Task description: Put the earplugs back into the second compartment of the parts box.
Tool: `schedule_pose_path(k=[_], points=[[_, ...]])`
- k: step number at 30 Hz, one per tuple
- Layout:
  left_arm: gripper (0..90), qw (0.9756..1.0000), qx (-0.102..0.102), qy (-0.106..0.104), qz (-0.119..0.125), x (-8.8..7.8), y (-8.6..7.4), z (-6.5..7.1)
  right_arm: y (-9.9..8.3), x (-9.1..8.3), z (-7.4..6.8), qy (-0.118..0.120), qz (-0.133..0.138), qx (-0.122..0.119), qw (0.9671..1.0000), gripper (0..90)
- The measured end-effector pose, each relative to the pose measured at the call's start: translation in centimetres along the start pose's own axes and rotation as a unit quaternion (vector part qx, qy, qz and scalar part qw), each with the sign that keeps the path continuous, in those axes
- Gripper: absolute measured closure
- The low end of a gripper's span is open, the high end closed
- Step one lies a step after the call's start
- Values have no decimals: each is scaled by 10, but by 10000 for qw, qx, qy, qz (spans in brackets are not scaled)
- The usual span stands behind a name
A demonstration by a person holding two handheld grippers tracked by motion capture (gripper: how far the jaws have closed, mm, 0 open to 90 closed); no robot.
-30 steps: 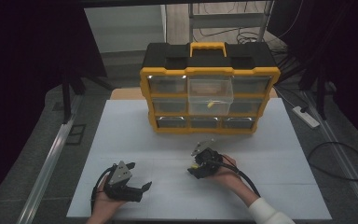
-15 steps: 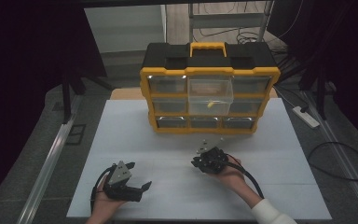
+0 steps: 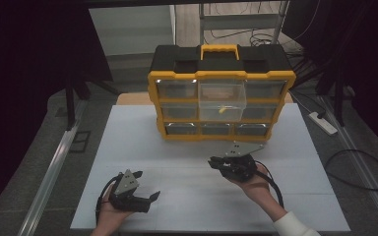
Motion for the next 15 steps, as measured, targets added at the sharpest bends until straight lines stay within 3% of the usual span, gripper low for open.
schedule_pose_path(k=[1, 4, 8, 15], points=[[76, 10000, -2, -1, 2, 0, 0, 0, 4, -5, 2, -21, 149, 89, 9998, 802], [76, 10000, -2, 8, 13, 0, 0, 0, 8, -10, 4, -24, 259, 161, 9995, 802], [76, 10000, -6, 13, 32, 0, 0, 0, 16, -21, 8, 81, 476, 429, 9979, 802], [76, 10000, 1, 13, 25, 0, 0, 0, 32, -44, 17, -77, 894, 505, 9947, 802]])
Point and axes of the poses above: each handheld gripper's, and its own axes: x roughly forward along the jaws, y roughly out of its top, z roughly to its right, the point moved 7 cm from there along x, roughly forward along the jaws, and after that the axes turned 8 degrees about -y, right-handed, at the moved point
